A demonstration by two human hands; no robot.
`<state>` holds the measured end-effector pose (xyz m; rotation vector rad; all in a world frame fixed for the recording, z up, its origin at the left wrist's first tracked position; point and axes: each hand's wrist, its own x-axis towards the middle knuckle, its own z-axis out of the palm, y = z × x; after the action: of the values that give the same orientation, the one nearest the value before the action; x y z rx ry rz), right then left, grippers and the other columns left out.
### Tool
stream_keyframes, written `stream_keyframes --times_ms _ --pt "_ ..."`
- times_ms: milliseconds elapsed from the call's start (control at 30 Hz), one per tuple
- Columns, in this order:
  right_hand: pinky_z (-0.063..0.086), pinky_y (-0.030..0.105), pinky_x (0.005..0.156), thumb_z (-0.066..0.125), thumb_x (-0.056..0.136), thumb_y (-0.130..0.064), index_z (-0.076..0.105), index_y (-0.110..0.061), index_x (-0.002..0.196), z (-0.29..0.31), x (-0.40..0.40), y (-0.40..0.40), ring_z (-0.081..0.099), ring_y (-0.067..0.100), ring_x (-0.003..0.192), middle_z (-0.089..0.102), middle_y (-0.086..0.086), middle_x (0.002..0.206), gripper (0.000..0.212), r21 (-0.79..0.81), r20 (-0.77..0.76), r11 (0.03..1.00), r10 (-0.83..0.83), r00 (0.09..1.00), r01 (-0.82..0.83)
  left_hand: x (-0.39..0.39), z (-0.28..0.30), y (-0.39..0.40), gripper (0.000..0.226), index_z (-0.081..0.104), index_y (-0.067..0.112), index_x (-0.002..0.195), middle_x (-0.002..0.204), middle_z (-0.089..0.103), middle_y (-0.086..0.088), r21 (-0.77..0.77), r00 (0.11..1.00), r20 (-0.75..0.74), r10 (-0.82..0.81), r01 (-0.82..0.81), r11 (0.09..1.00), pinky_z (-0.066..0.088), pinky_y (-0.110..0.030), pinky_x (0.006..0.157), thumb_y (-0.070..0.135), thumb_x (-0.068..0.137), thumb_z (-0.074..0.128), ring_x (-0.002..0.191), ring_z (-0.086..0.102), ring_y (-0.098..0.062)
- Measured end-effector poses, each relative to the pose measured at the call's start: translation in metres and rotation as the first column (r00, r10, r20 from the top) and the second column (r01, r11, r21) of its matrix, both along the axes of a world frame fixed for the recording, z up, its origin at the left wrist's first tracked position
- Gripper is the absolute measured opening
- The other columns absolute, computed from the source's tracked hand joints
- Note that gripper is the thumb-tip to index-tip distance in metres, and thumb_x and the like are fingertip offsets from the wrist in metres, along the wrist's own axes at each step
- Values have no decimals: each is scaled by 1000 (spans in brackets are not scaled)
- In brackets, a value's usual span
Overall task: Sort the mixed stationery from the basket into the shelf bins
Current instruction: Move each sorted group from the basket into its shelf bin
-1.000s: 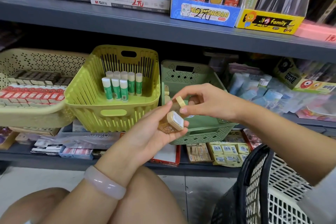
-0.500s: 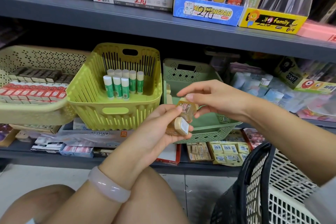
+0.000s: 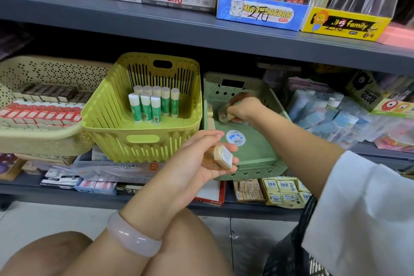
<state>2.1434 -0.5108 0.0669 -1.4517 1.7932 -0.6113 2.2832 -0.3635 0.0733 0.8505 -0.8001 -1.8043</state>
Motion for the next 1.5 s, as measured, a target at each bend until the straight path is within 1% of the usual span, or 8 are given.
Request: stream_keyframes --times_ms 100,267,467,633,800,933,1167,1500 --pt "53 34 86 56 84 -2 60 -4 105 -9 13 -9 60 22 79 57 11 92 21 21 34 1000 6 999 -6 0 -1 -2 16 56 5 104 73 70 -14 4 1000 -3 -9 9 1000 56 -28 53 11 93 45 57 66 -22" --pt "51 26 70 49 89 0 57 0 117 -12 15 -10 53 17 68 56 9 84 29 -6 95 1000 -4 995 5 1 -1 -4 15 56 6 102 75 70 -14 13 999 -10 -32 32 999 57 -28 57 12 93 46 58 66 -23" --pt "53 29 74 43 93 -8 55 -4 117 0 11 5 59 20 72 59 13 89 27 -9 121 1000 10 993 -9 1 2 -4 13 55 3 96 73 69 -18 73 997 -74 -8 13 997 57 -31 55 12 93 47 56 66 -26" --pt "53 19 64 47 94 -11 63 -13 96 30 -5 53 59 7 65 64 -1 78 16 -192 211 943 311 927 -273 -1 6 -1 26 57 0 91 75 68 -22 133 988 -146 57 -37 990 59 -39 61 25 94 47 62 68 -29" --pt "44 11 63 62 85 -21 67 -20 91 60 -21 109 53 -5 66 62 -16 75 7 -334 -1 764 585 811 -552 -3 10 2 37 55 -3 101 89 68 -28 156 974 -201 105 -74 985 59 -41 64 32 94 44 75 70 -32" --pt "50 27 80 71 78 -21 64 -28 95 60 -20 129 58 5 85 63 -5 95 20 -291 -204 643 682 702 -709 -4 9 5 42 55 -4 107 100 68 -25 136 976 -211 59 -31 990 58 -42 71 34 96 40 88 70 -29" --pt "56 20 76 61 86 -8 61 -10 88 47 -30 97 67 10 80 71 4 86 3 -268 350 933 327 878 -241 0 6 6 28 54 8 111 108 65 -17 23 1000 18 3 -4 1000 57 -38 78 27 98 38 95 67 -27" --pt "56 24 69 62 86 -13 62 0 75 -5 2 28 64 20 68 62 12 70 17 115 63 993 -16 998 9 9 -2 6 21 61 10 97 102 67 -15 -107 961 277 -20 51 993 55 -31 78 11 97 39 80 70 -19"
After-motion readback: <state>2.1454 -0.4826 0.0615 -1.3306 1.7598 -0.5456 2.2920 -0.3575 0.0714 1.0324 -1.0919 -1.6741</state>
